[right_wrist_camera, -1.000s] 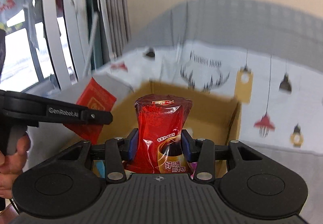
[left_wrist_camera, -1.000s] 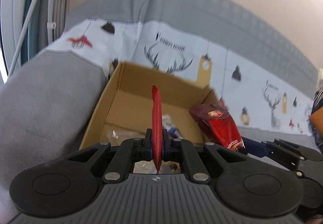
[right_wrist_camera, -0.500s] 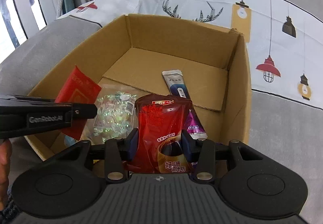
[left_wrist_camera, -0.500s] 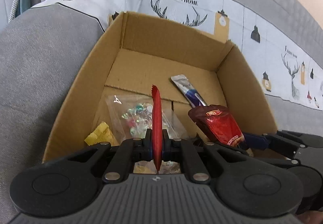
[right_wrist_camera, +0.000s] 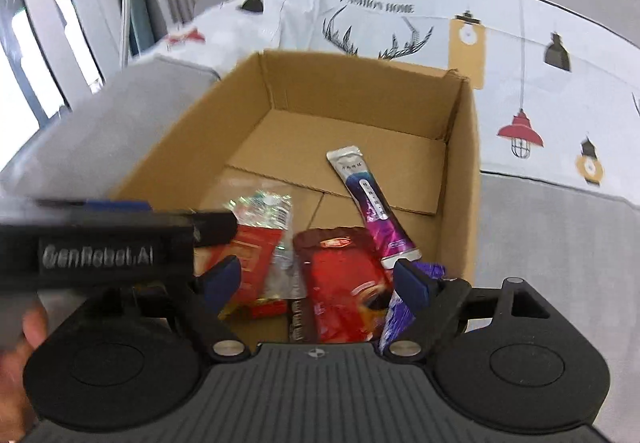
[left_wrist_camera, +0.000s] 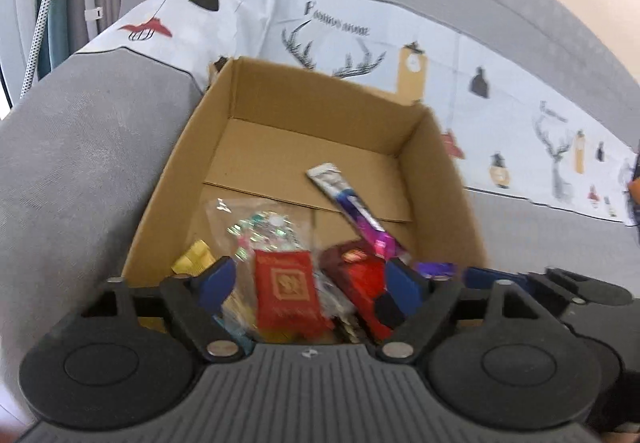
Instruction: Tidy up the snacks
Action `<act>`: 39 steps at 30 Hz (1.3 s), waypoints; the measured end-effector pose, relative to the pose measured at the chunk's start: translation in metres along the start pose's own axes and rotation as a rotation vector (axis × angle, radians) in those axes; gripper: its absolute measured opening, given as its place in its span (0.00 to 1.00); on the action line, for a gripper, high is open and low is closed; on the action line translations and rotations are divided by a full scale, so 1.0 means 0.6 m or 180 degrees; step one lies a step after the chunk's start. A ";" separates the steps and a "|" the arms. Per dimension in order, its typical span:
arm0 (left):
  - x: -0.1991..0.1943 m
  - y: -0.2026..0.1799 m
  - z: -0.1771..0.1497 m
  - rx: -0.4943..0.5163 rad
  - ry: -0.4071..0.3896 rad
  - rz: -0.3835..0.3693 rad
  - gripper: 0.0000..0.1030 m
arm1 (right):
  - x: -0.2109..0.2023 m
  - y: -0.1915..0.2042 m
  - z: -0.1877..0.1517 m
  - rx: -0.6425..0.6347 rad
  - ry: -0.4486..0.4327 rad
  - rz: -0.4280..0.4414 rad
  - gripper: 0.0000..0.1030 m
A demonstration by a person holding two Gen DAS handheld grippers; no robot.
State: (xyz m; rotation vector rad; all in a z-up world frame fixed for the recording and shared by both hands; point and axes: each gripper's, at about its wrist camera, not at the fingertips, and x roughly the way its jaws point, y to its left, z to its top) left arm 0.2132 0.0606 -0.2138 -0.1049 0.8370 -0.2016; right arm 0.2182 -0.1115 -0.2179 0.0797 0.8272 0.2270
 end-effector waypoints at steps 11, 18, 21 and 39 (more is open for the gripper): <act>-0.272 -0.115 0.011 0.0051 -0.0337 0.0280 1.00 | -0.263 0.044 0.004 0.0278 -0.0339 -0.0256 0.94; -0.435 -0.221 -0.008 0.0364 -0.0635 0.0559 1.00 | -0.428 0.047 -0.015 0.0641 -0.0513 -0.0545 1.00; -0.471 -0.249 -0.019 0.0398 -0.0591 0.0662 1.00 | -0.472 0.044 -0.032 0.0807 -0.0450 -0.0503 1.00; -0.513 -0.245 -0.052 0.0404 -0.0342 0.0779 1.00 | -0.510 0.066 -0.062 0.0742 -0.0263 -0.0591 0.99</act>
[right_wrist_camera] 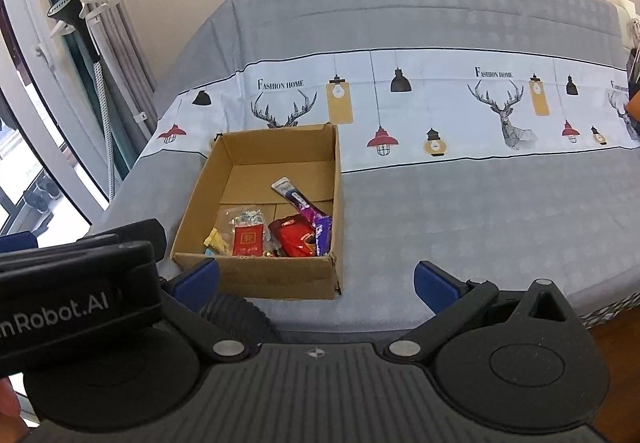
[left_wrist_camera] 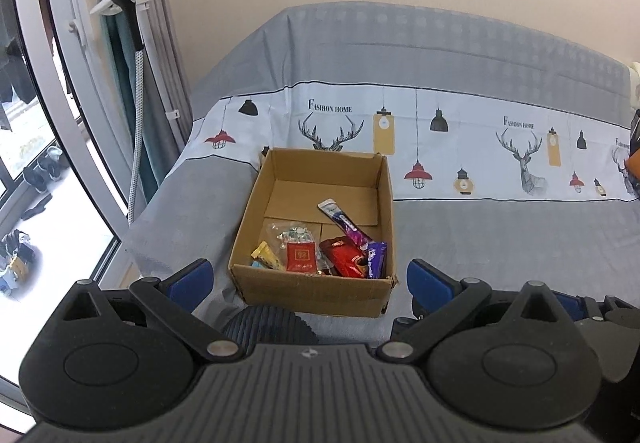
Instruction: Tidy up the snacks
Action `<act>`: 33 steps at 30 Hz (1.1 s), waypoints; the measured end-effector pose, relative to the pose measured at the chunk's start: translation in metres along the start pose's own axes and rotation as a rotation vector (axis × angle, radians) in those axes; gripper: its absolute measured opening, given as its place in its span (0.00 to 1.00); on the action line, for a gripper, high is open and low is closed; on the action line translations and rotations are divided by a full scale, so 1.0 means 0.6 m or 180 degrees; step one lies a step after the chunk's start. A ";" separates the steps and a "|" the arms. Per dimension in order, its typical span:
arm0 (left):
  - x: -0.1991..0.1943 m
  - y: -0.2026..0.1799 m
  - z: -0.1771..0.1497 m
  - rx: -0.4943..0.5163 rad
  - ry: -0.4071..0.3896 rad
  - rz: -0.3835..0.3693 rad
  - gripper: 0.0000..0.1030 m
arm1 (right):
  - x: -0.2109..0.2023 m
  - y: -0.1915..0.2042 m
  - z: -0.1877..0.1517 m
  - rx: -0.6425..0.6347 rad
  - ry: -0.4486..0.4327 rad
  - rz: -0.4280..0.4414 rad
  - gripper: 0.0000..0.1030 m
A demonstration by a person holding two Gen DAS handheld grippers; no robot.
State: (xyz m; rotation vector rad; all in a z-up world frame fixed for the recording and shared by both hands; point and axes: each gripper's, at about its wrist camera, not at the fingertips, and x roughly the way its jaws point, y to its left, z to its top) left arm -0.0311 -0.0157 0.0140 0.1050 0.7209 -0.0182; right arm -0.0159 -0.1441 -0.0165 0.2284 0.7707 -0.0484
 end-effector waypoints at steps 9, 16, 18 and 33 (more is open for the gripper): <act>0.002 0.009 -0.003 0.0014 0.0040 -0.0016 1.00 | 0.000 0.004 -0.007 -0.0040 0.0030 0.0062 0.99; 0.004 0.005 -0.006 0.0001 0.0053 0.0024 1.00 | 0.004 0.003 -0.010 -0.0015 0.0054 0.0086 0.99; 0.003 0.003 -0.007 -0.0002 0.0061 0.0039 1.00 | 0.005 0.003 -0.010 -0.0021 0.0060 0.0083 0.99; 0.001 -0.011 -0.007 0.0025 0.0089 0.0088 1.00 | 0.008 -0.004 -0.010 -0.0017 0.0082 0.0114 0.99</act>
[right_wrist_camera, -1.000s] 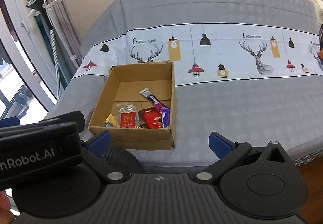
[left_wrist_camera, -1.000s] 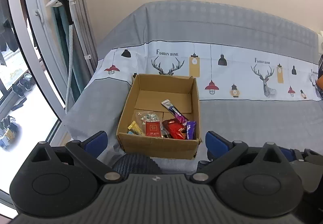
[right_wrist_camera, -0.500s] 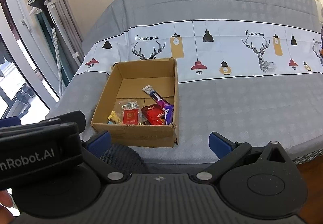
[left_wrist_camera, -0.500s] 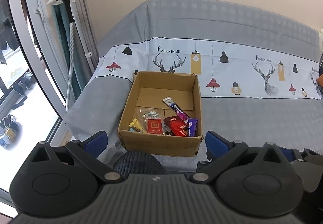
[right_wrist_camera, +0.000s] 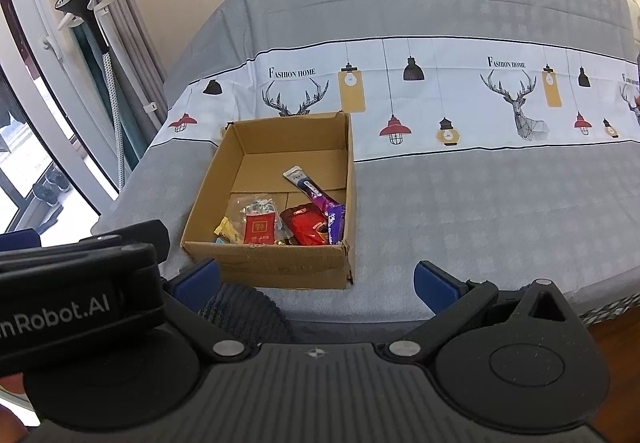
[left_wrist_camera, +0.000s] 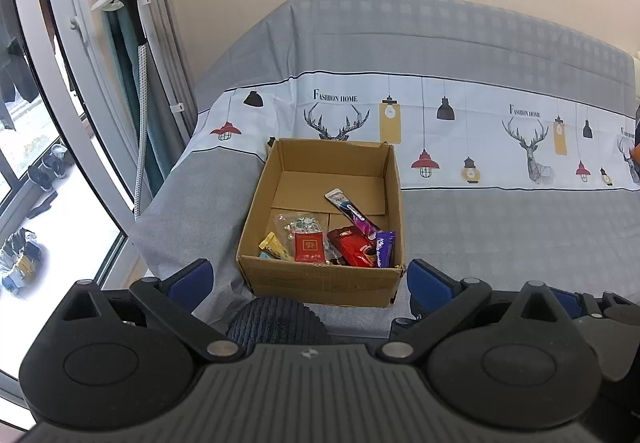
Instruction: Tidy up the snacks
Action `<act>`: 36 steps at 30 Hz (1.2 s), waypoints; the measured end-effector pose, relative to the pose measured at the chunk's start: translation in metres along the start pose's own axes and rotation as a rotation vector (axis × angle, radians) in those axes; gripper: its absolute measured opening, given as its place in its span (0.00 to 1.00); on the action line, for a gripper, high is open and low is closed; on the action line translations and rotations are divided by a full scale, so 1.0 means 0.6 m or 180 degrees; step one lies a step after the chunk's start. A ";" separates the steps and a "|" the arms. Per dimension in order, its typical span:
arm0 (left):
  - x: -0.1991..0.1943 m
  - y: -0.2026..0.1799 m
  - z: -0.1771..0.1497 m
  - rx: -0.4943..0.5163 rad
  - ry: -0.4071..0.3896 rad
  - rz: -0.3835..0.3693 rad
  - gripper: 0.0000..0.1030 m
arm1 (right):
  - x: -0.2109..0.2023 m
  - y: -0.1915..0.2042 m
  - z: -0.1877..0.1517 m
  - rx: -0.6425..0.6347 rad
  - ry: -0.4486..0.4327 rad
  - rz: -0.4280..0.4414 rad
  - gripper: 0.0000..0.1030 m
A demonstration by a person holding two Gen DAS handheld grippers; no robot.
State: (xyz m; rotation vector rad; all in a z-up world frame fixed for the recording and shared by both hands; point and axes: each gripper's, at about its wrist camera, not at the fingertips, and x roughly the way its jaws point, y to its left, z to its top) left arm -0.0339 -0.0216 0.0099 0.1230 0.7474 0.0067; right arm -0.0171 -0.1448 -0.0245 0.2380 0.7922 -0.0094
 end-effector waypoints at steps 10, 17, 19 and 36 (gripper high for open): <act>0.001 -0.003 -0.003 0.0005 0.0016 0.0006 1.00 | 0.000 0.000 -0.001 0.0014 0.0014 0.0016 0.99; 0.003 -0.003 -0.003 0.0014 0.0030 0.0015 1.00 | 0.002 -0.002 -0.001 0.0011 0.0029 0.0020 0.99; 0.003 -0.002 -0.003 0.0021 0.0038 0.0014 1.00 | 0.002 -0.003 -0.001 0.0011 0.0035 0.0022 0.99; 0.005 -0.008 -0.004 0.0045 0.0054 0.0033 1.00 | 0.005 -0.013 -0.002 0.0004 0.0042 0.0060 0.99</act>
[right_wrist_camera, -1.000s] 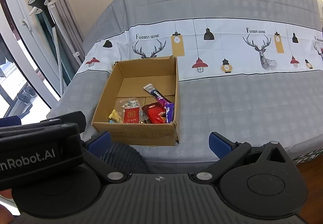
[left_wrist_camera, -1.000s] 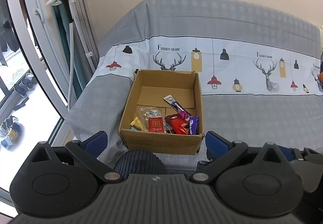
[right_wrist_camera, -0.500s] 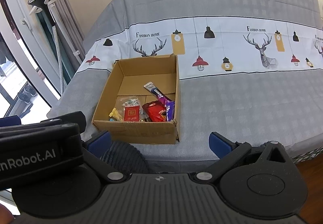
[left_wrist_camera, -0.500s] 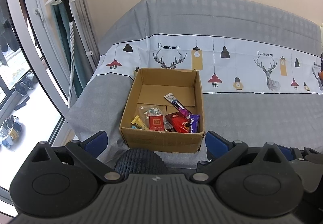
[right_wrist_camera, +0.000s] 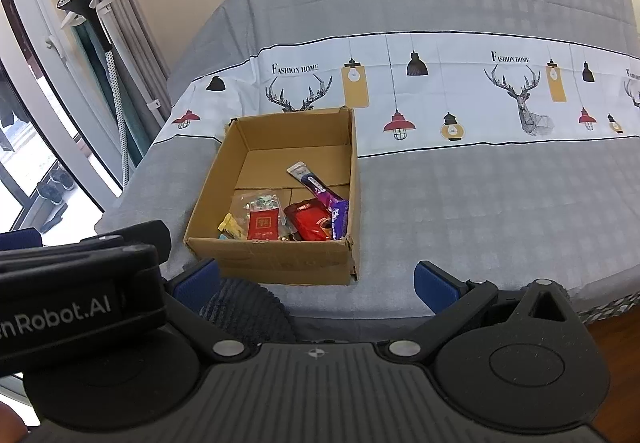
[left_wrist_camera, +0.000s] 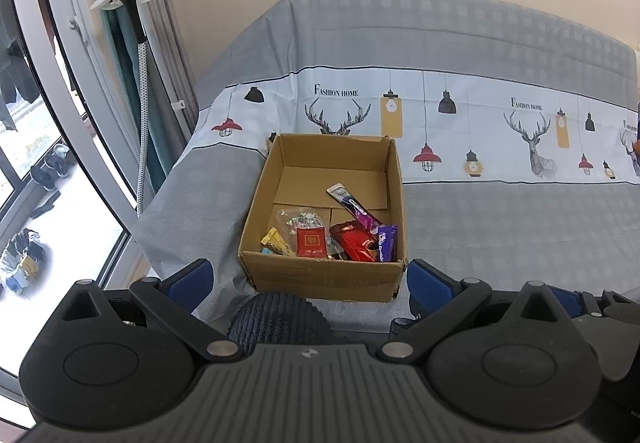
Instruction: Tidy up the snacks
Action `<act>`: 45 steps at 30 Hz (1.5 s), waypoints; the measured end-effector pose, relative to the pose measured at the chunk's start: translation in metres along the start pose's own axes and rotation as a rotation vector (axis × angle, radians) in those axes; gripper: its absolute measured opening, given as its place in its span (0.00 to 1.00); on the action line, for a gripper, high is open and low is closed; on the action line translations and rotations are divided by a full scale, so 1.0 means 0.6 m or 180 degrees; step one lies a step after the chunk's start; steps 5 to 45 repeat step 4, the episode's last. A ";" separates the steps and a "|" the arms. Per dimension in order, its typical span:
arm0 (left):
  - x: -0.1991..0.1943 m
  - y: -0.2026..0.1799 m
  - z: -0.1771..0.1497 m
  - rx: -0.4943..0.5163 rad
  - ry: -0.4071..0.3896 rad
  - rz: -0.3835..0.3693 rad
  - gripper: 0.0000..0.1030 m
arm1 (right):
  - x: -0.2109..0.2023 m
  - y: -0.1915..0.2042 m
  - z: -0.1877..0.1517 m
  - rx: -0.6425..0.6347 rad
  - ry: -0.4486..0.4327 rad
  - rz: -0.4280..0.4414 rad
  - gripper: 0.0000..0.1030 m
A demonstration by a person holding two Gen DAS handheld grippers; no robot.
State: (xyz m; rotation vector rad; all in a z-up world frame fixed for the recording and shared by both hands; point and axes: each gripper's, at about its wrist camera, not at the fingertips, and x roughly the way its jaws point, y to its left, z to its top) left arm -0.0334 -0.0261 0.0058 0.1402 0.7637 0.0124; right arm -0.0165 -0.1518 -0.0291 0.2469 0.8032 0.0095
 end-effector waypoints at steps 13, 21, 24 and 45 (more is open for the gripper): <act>0.011 -0.012 0.001 0.0063 0.0017 -0.0004 1.00 | 0.006 -0.008 -0.003 0.0028 0.0015 -0.0014 0.99; 0.011 -0.012 0.001 0.0063 0.0017 -0.0004 1.00 | 0.006 -0.008 -0.003 0.0028 0.0015 -0.0014 0.99; 0.011 -0.012 0.001 0.0063 0.0017 -0.0004 1.00 | 0.006 -0.008 -0.003 0.0028 0.0015 -0.0014 0.99; 0.011 -0.012 0.001 0.0063 0.0017 -0.0004 1.00 | 0.006 -0.008 -0.003 0.0028 0.0015 -0.0014 0.99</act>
